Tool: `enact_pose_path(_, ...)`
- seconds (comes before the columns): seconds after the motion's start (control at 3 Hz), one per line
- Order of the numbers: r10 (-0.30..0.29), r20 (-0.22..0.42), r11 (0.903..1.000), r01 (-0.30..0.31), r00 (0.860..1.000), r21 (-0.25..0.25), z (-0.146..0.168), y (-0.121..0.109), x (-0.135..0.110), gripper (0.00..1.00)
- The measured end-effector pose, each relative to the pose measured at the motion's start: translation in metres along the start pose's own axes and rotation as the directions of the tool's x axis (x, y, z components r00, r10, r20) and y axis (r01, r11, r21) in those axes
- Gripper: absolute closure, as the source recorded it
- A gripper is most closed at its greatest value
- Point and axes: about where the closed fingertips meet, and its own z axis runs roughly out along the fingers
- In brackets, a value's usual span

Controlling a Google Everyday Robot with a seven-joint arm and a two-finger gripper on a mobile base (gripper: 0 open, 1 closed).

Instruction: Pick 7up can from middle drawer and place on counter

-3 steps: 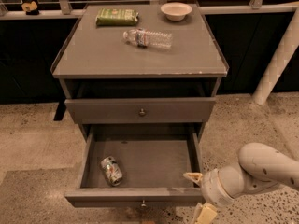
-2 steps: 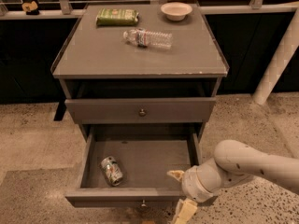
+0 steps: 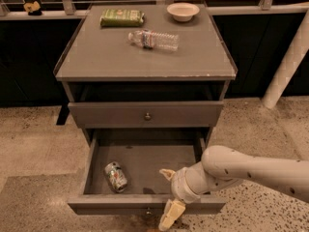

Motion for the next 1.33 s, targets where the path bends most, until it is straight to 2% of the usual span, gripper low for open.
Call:
enact_pose_path(0.33, 0.0, 0.0, 1.0, 0.0, 1.0, 0.0, 0.0, 0.0, 0.0, 0.0)
enact_pose_path(0.67, -0.023, 0.004, 0.9997, 0.023, 1.0, -0.002, 0.011, -0.022, -0.009, 0.0)
enact_pose_path(1.0, -0.061, 0.025, 0.9975, 0.061, 0.998, 0.037, 0.025, -0.058, -0.028, 0.0)
enact_pose_path(1.33, -0.074, 0.053, 0.9914, 0.068, 0.996, 0.112, 0.037, -0.089, -0.041, 0.0)
